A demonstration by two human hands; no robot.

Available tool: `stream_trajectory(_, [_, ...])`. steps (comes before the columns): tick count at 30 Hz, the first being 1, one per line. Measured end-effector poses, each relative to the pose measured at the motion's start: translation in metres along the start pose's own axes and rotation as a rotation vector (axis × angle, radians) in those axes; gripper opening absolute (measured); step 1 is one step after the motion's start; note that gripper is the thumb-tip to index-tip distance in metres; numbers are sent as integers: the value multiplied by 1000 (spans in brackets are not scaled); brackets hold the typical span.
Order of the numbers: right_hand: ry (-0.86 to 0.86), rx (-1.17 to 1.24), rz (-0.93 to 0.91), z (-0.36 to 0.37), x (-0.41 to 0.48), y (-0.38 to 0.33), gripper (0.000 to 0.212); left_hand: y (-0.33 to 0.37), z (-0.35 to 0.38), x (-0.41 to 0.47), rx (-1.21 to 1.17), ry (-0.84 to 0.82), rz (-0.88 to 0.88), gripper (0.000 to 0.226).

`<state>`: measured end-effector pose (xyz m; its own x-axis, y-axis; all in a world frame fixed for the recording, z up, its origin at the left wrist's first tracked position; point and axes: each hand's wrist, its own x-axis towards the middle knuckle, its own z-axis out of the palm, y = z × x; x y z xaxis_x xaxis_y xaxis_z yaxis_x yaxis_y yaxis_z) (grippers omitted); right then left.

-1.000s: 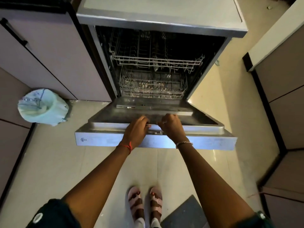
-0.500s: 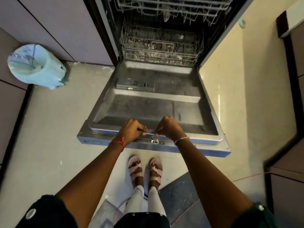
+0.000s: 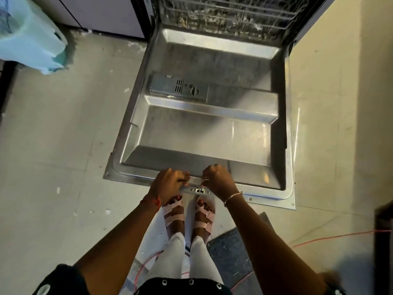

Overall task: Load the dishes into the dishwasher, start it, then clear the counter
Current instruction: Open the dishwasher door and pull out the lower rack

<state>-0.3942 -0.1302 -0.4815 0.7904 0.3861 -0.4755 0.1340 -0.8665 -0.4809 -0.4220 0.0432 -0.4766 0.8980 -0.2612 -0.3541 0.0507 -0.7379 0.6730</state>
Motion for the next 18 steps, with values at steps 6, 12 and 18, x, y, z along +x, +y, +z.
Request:
stream_trajectory(6, [89,-56,-56,59,10,26,14,-42,45,10,158,-9,181,22])
stream_trajectory(12, [90,-147,-106,88,23,42,25,-77,77,19,256,-23,273,50])
stream_trajectory(18, [157,-228,-212,90,26,47,29,-88,80,18,278,-10,314,50])
